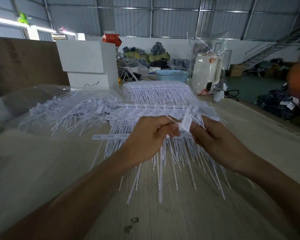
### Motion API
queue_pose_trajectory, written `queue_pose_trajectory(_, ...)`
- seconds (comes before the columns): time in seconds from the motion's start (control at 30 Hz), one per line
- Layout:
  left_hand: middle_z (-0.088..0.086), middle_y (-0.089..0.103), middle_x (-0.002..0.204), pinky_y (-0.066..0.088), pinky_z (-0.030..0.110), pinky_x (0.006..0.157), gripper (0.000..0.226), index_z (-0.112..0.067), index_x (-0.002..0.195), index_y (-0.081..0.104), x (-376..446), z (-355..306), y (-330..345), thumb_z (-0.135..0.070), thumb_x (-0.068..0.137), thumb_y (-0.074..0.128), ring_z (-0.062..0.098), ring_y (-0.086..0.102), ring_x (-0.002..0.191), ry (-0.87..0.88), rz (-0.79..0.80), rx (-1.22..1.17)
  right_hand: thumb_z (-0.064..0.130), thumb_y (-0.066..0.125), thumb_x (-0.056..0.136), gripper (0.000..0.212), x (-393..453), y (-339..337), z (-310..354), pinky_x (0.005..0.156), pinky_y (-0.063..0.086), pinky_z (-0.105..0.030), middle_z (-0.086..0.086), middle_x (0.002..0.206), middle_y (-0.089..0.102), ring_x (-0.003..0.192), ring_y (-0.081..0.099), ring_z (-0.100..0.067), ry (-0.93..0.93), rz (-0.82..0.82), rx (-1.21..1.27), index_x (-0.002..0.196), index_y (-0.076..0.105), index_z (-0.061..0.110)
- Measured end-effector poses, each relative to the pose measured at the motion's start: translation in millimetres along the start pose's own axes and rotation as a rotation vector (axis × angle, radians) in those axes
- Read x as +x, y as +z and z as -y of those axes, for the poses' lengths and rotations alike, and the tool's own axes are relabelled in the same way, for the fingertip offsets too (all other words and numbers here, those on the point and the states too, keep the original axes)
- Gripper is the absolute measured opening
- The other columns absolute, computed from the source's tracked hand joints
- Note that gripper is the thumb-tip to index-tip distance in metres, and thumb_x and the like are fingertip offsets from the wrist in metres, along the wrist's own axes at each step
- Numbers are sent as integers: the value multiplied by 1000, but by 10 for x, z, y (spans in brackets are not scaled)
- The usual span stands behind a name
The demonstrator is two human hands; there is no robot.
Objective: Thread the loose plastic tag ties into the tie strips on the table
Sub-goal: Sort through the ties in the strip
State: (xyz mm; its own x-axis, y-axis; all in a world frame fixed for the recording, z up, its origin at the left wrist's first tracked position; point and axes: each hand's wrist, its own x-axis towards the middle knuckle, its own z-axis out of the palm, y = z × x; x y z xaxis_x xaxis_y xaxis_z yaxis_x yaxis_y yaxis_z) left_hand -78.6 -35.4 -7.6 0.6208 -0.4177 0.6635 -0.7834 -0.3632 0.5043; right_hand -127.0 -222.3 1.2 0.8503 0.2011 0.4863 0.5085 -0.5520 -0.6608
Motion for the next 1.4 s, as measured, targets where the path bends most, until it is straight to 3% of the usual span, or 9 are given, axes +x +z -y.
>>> queue_pose_trajectory(0.17,-17,73,96,52,14,77,19,-21,109,76,-6,5,-15,-19,90,72,-7,66,91,-93,1,-70,48,43,94,40,6,-9,-14,46,31,-18,6,52,41,44,35,-7,131,-10,209,72,47,15)
queue_pose_trajectory(0.3,-20,71,95,53,18,79,24,-23,112,75,-5,-38,-36,-22,88,74,-7,65,93,-86,8,-73,38,46,102,38,13,-1,-80,42,28,-22,5,52,37,43,30,-10,247,-6,318,73,46,14)
queue_pose_trajectory(0.5,-16,73,96,55,27,77,23,-21,110,75,-48,-62,-12,-17,88,74,-3,66,91,-84,88,-161,35,43,105,36,82,-299,-228,46,33,-26,7,55,45,47,37,-11,437,-365,590,74,50,21)
queue_pose_trajectory(0.6,-22,71,87,49,11,70,24,-21,104,75,-35,-56,9,-18,81,81,-5,66,86,-84,-9,-160,34,45,105,31,65,-224,-247,44,39,-28,-1,61,57,49,47,-15,447,-196,461,83,57,16)
queue_pose_trajectory(0.8,-11,71,85,51,25,70,22,-23,93,74,-21,-111,19,-21,75,86,4,65,79,-52,-142,-24,66,56,84,44,-9,97,-52,39,23,-19,5,55,35,44,25,-10,460,82,487,66,59,26)
queue_pose_trajectory(0.9,-8,67,88,46,22,72,21,-16,98,76,-16,-167,49,-17,78,82,4,60,81,29,-82,2,70,59,79,47,-31,107,-22,40,21,-19,5,55,35,45,24,-9,489,96,516,60,54,28)
queue_pose_trajectory(1.13,-8,58,128,37,23,105,49,-21,138,57,-53,-42,19,-7,91,63,8,50,122,24,21,132,53,62,88,37,23,4,-48,37,18,-16,3,58,30,46,19,-10,506,-5,698,64,61,24)
queue_pose_trajectory(1.27,-7,67,112,48,38,95,32,-18,124,67,-59,27,22,-24,93,66,13,57,109,24,-47,262,51,61,89,36,-8,30,-40,37,18,-18,0,61,34,51,19,-12,491,24,714,66,61,24)
queue_pose_trajectory(1.4,2,71,108,55,41,83,34,-12,122,69,-81,24,12,-26,94,55,21,65,100,93,-47,333,47,52,96,38,-26,36,22,38,24,-20,7,51,42,41,27,-8,350,9,460,70,52,18)
